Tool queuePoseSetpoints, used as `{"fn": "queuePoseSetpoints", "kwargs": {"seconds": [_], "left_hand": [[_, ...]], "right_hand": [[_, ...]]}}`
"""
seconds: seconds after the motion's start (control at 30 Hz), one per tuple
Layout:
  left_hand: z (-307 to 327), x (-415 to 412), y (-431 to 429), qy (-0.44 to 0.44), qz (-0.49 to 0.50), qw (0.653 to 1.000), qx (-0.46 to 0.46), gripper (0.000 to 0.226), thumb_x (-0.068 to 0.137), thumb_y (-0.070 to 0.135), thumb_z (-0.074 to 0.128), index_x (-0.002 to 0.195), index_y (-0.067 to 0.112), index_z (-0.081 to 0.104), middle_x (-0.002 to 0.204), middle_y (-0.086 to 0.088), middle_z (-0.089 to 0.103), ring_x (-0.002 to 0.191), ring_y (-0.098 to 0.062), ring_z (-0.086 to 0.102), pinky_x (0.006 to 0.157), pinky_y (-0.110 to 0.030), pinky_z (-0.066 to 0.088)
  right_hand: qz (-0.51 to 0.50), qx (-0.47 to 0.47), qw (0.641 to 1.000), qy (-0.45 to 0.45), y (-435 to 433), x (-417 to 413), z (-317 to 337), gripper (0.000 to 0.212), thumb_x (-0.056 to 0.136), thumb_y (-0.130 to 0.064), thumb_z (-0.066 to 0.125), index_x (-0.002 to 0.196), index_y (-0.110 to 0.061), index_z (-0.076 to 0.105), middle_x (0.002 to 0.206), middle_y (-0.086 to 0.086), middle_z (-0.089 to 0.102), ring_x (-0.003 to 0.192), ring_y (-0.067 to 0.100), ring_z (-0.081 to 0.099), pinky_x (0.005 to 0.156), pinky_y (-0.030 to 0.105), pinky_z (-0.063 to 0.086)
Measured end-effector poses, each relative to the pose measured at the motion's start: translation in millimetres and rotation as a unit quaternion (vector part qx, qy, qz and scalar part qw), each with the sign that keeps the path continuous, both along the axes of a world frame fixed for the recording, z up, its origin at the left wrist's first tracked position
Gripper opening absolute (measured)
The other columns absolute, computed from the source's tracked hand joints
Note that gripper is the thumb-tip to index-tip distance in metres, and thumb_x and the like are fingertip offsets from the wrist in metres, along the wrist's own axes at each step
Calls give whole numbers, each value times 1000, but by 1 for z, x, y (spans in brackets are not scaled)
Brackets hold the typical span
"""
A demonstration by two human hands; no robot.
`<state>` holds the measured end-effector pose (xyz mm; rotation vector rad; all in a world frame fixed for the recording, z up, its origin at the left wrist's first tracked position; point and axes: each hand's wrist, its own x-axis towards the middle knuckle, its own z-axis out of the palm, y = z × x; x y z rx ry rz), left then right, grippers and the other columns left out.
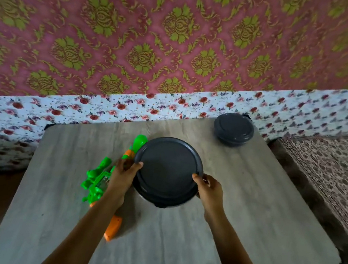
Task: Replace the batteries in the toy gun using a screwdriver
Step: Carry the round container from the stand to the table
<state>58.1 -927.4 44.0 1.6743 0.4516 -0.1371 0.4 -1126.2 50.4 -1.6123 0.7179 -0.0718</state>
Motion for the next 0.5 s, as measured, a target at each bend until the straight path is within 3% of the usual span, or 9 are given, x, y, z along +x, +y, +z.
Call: {"fn": "queuePoseSetpoints", "kwargs": {"seconds": [0.1,0.2,0.3,0.4,0.5], "left_hand": [[5,7,-21,-5,0,1000,-14,15,86,15,62,102,15,59,84,-1,59,68,-11,52,56,-26,41],[3,22,-35,-6,-7,1000,-1,5,87,10,58,91,13,58,78,-2,56,63,-11,49,53,-25,38],[-4,41,-44,5,-7,1000,25,3,84,12,59,84,14,58,70,-1,53,65,-16,48,55,-27,35],[-10,66,-55,20,-7,999,36,4,82,16,62,81,13,59,68,-4,53,62,-18,47,51,-27,34],[-20,101,-65,27,-22,999,42,8,82,20,63,77,16,59,77,-13,59,67,-27,53,63,-30,37]], "right_hand": [[5,10,1000,1,-19,17,1,10,85,-25,62,88,-16,61,90,5,64,93,26,63,91,47,51],[15,8,1000,2,-32,34,1,25,84,-24,64,103,-8,62,104,11,66,95,24,61,92,43,51],[37,-6,999,9,-41,51,0,52,81,-24,68,126,-7,52,126,9,59,113,27,57,99,40,47],[46,-16,999,9,-49,70,-3,51,83,-19,66,130,-10,48,132,9,54,121,27,52,102,39,43],[38,-7,999,9,-56,97,-12,54,86,-17,62,136,-10,42,138,10,49,126,28,47,104,40,39]]}}
